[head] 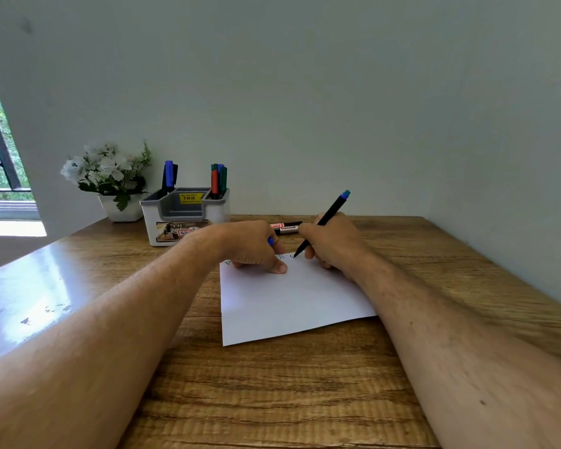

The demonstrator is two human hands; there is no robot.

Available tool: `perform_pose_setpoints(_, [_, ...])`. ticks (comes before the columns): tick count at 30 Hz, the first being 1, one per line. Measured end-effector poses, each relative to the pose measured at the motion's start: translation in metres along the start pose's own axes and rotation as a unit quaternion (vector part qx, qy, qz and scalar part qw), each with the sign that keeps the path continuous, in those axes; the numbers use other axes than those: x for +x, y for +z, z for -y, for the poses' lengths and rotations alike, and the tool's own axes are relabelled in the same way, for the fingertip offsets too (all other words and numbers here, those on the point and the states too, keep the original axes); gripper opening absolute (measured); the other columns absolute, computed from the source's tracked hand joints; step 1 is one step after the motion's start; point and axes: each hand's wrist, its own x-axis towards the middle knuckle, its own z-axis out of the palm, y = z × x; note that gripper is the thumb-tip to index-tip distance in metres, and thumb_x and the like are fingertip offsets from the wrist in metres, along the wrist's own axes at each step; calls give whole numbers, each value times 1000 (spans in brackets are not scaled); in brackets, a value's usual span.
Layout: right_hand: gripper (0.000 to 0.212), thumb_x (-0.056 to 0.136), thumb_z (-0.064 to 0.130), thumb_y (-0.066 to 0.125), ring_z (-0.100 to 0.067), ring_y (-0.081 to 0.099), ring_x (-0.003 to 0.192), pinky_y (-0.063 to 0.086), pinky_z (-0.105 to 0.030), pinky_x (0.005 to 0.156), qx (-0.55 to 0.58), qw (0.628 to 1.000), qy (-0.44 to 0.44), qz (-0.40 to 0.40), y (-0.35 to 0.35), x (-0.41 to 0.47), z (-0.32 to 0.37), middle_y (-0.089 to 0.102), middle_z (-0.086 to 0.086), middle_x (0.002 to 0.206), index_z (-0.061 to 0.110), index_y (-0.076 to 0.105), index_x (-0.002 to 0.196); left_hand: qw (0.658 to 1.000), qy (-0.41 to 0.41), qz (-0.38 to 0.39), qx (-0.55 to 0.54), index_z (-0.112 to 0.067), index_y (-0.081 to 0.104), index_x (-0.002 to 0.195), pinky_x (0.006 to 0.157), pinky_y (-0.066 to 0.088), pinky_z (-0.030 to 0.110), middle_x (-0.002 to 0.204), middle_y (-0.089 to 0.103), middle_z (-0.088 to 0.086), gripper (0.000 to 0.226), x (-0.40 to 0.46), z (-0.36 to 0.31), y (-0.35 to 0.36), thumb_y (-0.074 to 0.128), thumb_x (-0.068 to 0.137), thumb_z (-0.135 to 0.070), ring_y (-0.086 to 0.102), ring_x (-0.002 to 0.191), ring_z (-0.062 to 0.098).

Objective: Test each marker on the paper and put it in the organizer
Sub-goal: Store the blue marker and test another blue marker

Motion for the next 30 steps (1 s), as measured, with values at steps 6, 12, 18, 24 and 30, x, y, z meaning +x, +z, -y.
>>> perform_pose_setpoints(6, [20,89,27,62,-6,49,36,40,-23,43,-5,1000,-5,4,2,2,0,72,-2,62,13,64,75,1000,-4,0,4,-30,59,110,62,47,24,97,60,-3,35,-1,-1,-1,78,81,-35,60,81,13])
perform_pose_setpoints(12, [18,89,28,62,-6,52,41,41,-24,46,-3,1000,1,-19,2,4,-1,70,-5,65,10,61,83,1000,-6,4,2,-27,59,113,61,47,24,98,59,-2,36,-5,-4,0,76,82,-34,59,80,13])
perform_pose_setpoints(18, [18,89,26,59,-7,49,39,38,-24,45,33,999,13,-31,1,4,-1,68,-4,63,11,59,79,1000,2,0,-24,-25,61,113,72,53,30,101,62,2,31,-8,-3,-1,74,86,-32,61,85,18])
perform_pose_setpoints(24, [13,84,17,61,-11,44,39,32,-21,38,168,983,13,-66,-1,3,9,57,-4,61,16,53,74,964,28,-128,-231,-12,67,109,54,39,27,78,51,8,23,-12,-6,0,49,102,-25,43,60,16])
perform_pose_setpoints(30, [12,87,8,67,-14,49,37,38,-22,36,243,968,-17,-63,-4,0,14,63,-3,61,15,61,79,873,67,-114,-470,-19,65,110,72,53,31,115,64,9,28,-20,-14,-4,37,106,-23,68,94,24])
